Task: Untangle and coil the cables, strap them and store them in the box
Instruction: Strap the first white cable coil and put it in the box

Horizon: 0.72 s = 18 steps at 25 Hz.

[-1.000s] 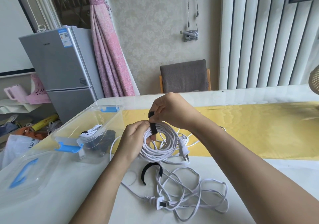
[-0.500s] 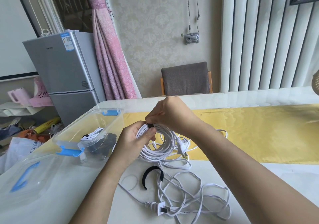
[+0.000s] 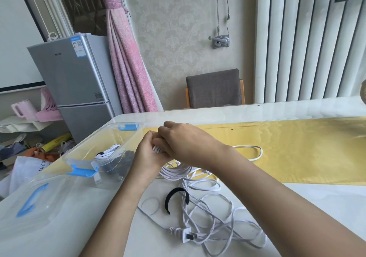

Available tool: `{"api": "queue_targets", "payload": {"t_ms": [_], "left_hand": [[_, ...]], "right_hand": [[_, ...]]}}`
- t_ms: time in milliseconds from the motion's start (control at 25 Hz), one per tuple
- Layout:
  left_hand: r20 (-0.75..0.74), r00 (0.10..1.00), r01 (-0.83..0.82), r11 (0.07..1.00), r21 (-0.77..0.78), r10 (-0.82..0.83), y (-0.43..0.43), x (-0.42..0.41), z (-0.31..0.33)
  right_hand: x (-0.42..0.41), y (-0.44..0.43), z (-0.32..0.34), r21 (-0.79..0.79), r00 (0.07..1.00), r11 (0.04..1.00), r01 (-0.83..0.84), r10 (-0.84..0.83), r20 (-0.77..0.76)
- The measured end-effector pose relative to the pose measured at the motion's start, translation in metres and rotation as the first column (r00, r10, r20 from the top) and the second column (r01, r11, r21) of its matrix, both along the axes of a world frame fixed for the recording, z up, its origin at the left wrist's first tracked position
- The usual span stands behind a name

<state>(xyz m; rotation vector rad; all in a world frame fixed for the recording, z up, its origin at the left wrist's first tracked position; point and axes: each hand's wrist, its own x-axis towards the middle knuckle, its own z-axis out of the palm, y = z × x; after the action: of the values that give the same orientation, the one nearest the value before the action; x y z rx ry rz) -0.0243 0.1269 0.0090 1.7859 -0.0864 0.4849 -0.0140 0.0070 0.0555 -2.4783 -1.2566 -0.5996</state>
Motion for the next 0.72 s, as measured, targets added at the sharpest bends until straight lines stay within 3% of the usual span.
{"api": "queue_targets", "payload": {"t_ms": [200, 320, 440, 560, 720], "left_hand": [[0.069, 0.991, 0.111, 0.994, 0.016, -0.112, 0.006, -0.008, 0.002], [0.150, 0.978, 0.151, 0.988, -0.017, -0.146, 0.012, -0.017, 0.010], [0.226, 0.972, 0.068, 0.998, 0.002, -0.067, 0.009, -0.022, 0.014], [0.240, 0.970, 0.030, 0.999, 0.036, -0.038, 0.004, -0.023, 0.015], [0.279, 0.957, -0.119, 0.986, 0.113, 0.083, 0.017, -0.022, 0.026]], "right_hand": [[0.011, -0.002, 0.001, -0.035, 0.993, 0.993, 0.114, -0.115, -0.034], [0.017, -0.009, 0.006, 0.099, 0.971, 0.985, 0.143, -0.121, -0.206], [0.019, -0.013, 0.008, 0.232, 0.906, 0.965, 0.123, -0.014, -0.423], [0.020, -0.018, 0.007, 0.300, 0.838, 0.945, 0.128, 0.059, -0.543], [0.023, -0.022, 0.006, 0.366, 0.894, 0.919, 0.147, 0.035, -0.446]]}}
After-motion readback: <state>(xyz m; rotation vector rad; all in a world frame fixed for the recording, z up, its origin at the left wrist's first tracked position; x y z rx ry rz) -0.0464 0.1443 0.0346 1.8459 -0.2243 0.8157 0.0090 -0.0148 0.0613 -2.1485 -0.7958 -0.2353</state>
